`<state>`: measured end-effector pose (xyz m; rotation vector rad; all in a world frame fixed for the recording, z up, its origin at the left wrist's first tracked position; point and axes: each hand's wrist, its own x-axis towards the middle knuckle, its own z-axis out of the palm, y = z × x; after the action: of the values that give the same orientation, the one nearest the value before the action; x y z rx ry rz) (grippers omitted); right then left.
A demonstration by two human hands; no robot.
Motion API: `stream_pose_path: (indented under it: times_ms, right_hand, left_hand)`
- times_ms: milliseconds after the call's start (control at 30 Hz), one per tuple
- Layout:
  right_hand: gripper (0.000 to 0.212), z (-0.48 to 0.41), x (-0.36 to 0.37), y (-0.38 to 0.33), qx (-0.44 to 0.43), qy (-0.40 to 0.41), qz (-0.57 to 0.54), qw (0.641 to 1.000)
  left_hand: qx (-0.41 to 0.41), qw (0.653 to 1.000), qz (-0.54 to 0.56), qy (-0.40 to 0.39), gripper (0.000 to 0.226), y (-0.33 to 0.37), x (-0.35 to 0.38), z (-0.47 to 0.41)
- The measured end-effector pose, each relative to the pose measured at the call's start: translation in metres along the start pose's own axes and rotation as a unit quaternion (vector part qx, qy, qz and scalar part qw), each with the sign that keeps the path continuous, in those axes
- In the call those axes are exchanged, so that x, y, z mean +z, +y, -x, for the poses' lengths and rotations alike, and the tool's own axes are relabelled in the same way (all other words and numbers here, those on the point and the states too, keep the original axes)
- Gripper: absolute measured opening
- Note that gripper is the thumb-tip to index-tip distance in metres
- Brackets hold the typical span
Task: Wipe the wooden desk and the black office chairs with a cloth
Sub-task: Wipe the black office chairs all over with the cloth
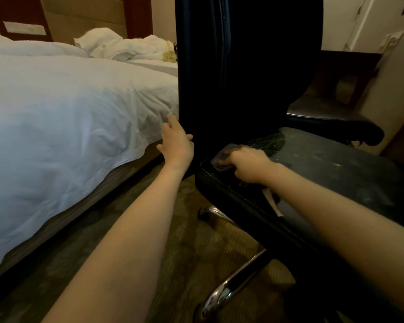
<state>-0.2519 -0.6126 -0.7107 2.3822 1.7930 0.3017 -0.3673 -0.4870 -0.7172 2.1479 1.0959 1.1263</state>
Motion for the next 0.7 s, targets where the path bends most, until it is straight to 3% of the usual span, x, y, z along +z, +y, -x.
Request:
stream_pose_path:
  times_ms: [133, 333, 500, 600, 700]
  right_hand:
    - [0.044, 0.006, -0.01, 0.015, 0.065, 0.004, -0.017, 0.998]
    - [0.052, 0.021, -0.002, -0.047, -0.087, 0.033, 0.063, 0.994]
    - [0.047, 0.022, -0.005, 0.01, 0.025, -0.015, 0.032, 0.999]
    - [0.043, 0.017, -0.008, 0.016, 0.062, 0.013, 0.009, 0.998]
    - [0.052, 0.015, -0.01, -0.013, -0.021, 0.062, 0.007, 0.998]
  left_hand:
    - [0.001, 1.0, 0.014, -0.004, 0.055, 0.002, -0.002, 0.002]
    - [0.016, 1.0, 0.009, -0.017, 0.047, -0.004, -0.003, 0.0]
    - [-0.006, 1.0, 0.004, -0.027, 0.048, 0.001, -0.007, 0.001]
    - [-0.022, 0.999, 0.012, -0.034, 0.045, 0.007, -0.009, 0.001]
    - [-0.024, 0.999, 0.004, -0.037, 0.049, 0.007, -0.011, 0.001]
